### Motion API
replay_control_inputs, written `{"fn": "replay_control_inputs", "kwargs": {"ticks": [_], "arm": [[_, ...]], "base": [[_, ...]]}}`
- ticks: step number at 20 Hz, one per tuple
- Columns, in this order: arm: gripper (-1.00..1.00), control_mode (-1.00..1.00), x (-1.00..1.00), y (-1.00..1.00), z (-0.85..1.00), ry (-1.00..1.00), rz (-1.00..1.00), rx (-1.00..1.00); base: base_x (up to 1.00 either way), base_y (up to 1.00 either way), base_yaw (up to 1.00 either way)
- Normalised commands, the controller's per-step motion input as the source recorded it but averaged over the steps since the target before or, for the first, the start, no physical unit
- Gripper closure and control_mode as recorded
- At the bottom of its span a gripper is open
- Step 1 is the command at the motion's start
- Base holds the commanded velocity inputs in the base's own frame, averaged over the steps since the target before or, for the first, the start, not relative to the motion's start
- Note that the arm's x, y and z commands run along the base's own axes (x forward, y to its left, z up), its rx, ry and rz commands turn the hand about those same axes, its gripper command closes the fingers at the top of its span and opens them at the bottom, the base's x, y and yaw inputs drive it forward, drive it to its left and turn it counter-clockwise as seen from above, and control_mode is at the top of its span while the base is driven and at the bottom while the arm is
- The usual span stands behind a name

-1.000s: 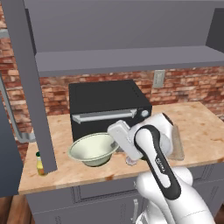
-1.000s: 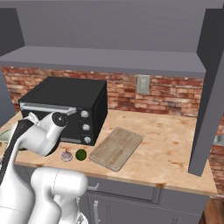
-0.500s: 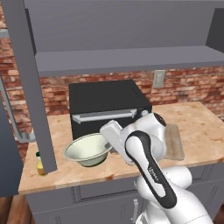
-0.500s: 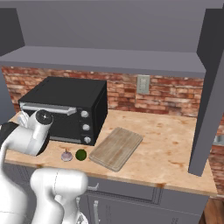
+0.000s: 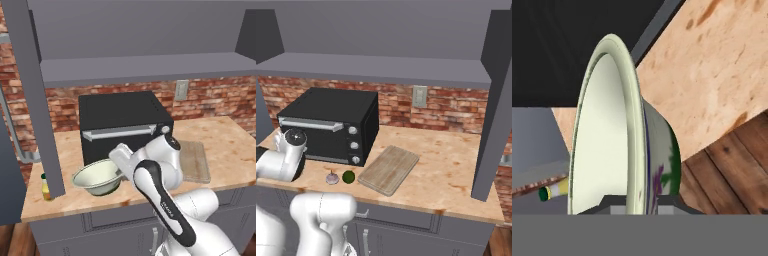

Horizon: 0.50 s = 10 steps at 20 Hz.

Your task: Open the cabinet. Place the bowl and condiment on the counter. Then place the lime and garlic on the cutting board.

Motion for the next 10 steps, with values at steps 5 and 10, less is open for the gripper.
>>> {"fn": "replay_control_inputs", "kwargs": {"ticks": [5, 10], "arm": [[1.00, -1.00, -0.05, 0.01, -0.38, -0.07, -0.12, 0.00], [1.00, -1.00, -0.01, 0.00, -0.38, -0.07, -0.12, 0.00]], "base": [[0.00, 0.00, 0.00], [0.00, 0.00, 0.00]]}}
